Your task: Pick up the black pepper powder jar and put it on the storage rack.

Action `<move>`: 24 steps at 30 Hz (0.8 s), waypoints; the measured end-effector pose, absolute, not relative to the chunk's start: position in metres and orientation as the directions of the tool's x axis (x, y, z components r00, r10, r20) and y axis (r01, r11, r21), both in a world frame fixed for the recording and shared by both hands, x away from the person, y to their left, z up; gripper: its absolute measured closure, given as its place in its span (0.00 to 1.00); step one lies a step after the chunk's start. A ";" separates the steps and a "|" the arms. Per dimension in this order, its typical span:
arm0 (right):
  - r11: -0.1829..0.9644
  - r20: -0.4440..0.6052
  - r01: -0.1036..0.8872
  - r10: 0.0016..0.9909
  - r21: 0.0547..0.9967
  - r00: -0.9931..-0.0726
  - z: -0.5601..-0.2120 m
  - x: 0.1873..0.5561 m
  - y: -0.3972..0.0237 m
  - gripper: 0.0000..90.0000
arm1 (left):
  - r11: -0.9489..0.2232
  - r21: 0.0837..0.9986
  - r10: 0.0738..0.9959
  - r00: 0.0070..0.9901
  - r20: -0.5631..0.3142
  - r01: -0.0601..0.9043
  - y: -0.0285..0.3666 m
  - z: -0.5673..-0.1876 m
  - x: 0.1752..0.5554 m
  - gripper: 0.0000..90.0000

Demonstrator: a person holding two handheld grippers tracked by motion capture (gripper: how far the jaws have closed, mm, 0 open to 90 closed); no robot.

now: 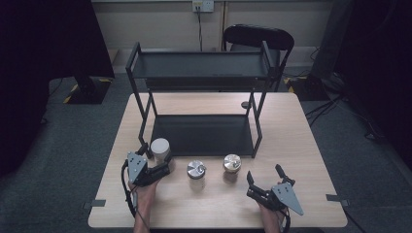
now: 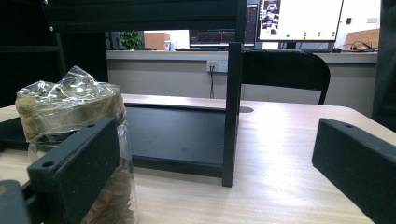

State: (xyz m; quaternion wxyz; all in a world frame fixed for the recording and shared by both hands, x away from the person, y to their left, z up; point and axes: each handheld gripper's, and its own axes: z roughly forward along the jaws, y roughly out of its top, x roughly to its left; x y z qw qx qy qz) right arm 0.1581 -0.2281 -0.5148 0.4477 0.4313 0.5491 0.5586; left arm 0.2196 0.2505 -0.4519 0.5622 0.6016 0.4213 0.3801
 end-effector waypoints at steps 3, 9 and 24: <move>0.004 -0.010 -0.026 0.974 1.000 -0.228 -0.515 0.158 -0.228 0.00 | -0.019 0.996 0.934 0.357 -0.013 0.087 0.249 -0.451 0.223 0.16; 0.004 -0.010 -0.026 0.973 1.000 -0.229 -0.515 0.158 -0.228 0.00 | -0.022 0.993 0.933 0.360 -0.021 0.116 0.249 -0.453 0.227 0.22; 0.004 -0.010 -0.026 0.973 1.000 -0.229 -0.515 0.158 -0.228 0.00 | -0.035 0.987 0.932 0.362 -0.025 0.159 0.251 -0.459 0.232 0.31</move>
